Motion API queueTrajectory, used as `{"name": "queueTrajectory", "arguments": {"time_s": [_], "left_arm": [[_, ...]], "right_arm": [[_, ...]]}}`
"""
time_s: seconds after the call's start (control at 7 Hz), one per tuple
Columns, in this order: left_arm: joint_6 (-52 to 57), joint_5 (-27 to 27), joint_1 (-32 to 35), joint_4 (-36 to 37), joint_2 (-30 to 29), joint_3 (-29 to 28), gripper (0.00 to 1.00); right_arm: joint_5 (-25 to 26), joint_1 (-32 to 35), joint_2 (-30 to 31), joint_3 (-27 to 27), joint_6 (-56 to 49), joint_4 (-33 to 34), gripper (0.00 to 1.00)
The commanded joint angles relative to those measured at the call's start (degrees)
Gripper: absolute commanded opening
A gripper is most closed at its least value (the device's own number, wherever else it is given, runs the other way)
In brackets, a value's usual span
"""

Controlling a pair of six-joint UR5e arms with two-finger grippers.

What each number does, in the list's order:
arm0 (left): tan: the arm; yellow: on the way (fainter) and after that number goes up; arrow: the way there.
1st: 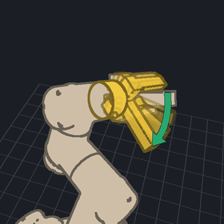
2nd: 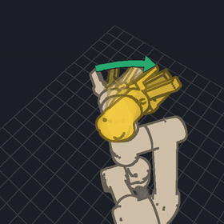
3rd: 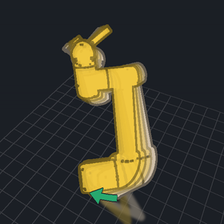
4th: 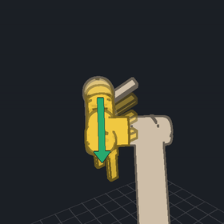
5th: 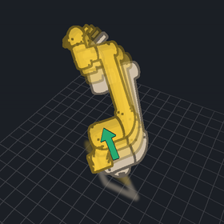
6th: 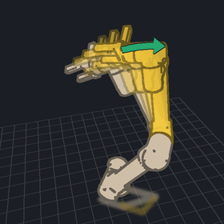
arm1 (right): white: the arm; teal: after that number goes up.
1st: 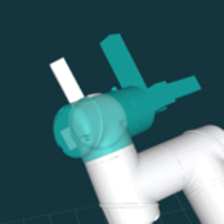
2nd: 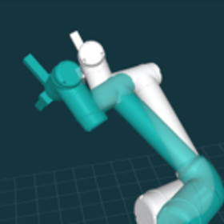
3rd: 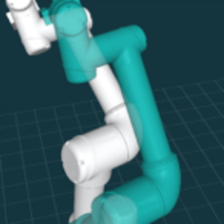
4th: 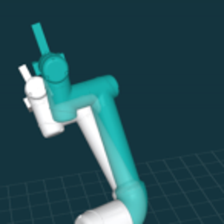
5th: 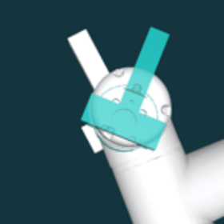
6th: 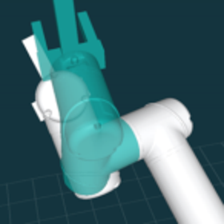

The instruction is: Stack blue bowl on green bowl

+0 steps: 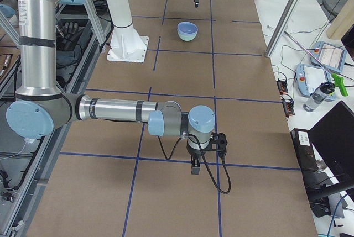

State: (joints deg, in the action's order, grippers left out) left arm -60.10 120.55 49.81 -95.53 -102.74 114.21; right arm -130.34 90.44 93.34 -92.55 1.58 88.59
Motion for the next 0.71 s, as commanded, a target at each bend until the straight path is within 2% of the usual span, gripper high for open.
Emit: {"name": "queueTrajectory", "arguments": {"time_s": [0.0, 0.29, 0.57], "left_arm": [[25.2, 5.8, 11.8, 0.5, 7.7, -0.3, 1.00], [46.5, 6.4, 21.9, 0.6, 15.0, -2.0, 1.00], [64.0, 10.6, 33.1, 0.5, 20.7, -8.3, 1.00]], "right_arm": [[-0.1, 0.0, 0.0, 0.0, 0.0, 0.0, 1.00], [0.0, 0.0, 0.0, 0.0, 0.0, 0.0, 1.00], [0.0, 0.0, 0.0, 0.0, 0.0, 0.0, 1.00]]}}
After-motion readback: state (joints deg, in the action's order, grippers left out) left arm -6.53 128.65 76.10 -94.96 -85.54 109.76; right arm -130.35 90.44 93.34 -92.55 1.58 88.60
